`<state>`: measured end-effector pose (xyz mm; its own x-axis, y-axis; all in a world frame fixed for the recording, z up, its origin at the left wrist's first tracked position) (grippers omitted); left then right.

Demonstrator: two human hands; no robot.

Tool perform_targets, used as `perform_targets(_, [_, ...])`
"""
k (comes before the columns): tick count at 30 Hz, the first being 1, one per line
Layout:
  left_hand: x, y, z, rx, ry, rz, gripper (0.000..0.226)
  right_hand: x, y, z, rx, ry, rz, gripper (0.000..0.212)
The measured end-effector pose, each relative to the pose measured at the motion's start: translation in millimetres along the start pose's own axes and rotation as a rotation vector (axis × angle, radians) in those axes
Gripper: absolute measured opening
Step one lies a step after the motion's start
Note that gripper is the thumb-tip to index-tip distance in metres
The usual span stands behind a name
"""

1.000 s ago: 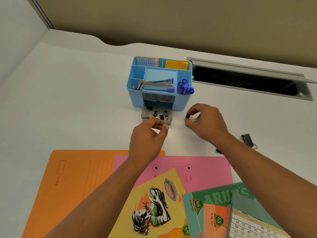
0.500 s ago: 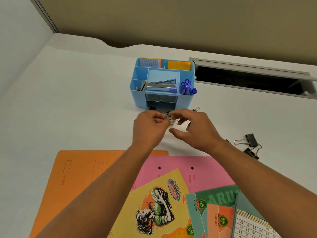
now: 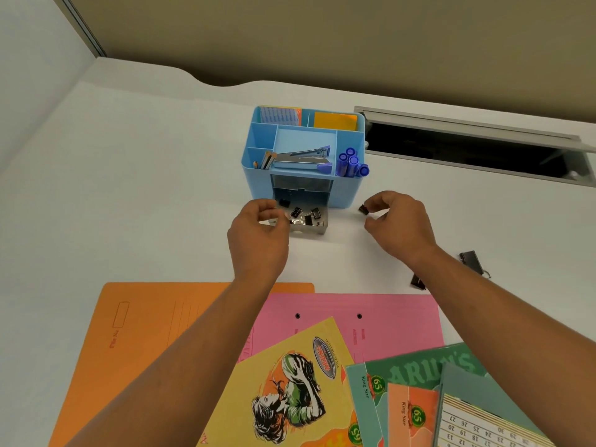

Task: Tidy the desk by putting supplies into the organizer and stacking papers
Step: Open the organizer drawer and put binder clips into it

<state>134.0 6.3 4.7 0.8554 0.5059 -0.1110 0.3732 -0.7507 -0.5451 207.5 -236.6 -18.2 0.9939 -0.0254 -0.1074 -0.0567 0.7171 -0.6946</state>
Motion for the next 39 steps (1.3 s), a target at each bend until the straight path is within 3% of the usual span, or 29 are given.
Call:
perform_targets(6, [-14.7,3.5,-2.0,0.019,0.064,0.032,0.017,12.4,8.3,-7.0,-0.106,0.048,0.026,0.048])
perform_targets(13, [-24.8,10.5,-2.5,0.043,0.124,0.090,0.016,16.7,13.5,-4.8,-0.222,0.028,0.039,0.014])
perform_targets(16, [-25.5,13.4,-4.2,0.052,0.132,0.100,0.016,12.2,13.1,0.2,-0.299,-0.018,0.042,0.013])
perform_targets(21, [-24.7,16.2,-6.4,0.071,0.129,0.128,0.017,4.3,10.4,6.7,-0.108,-0.030,0.033,0.025])
perform_targets(27, [-21.5,22.6,-7.7,0.046,0.072,0.276,0.023,-30.6,15.4,49.1,0.142,-0.288,0.131,0.023])
perform_targets(31, [-20.5,25.0,-10.3,-0.049,0.011,0.355,0.013,-42.2,23.2,62.7,0.179,-0.410,0.167,0.022])
perform_targets(39, [0.9,19.6,-9.1,-0.177,-0.146,0.226,0.007,-37.9,24.9,54.2,0.186,-0.350,0.144,0.033])
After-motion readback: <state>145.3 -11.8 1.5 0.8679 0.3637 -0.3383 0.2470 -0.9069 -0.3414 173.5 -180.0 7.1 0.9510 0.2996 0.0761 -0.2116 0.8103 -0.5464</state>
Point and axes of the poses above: each hand's wrist, its own x-axis towards the middle knuckle, its own y-axis out of the palm, z = x × y, the point moved 6 cm from there along x, towards the middle knuckle, and after that the axes turned 8 degrees about x, right-handed, at the moved point
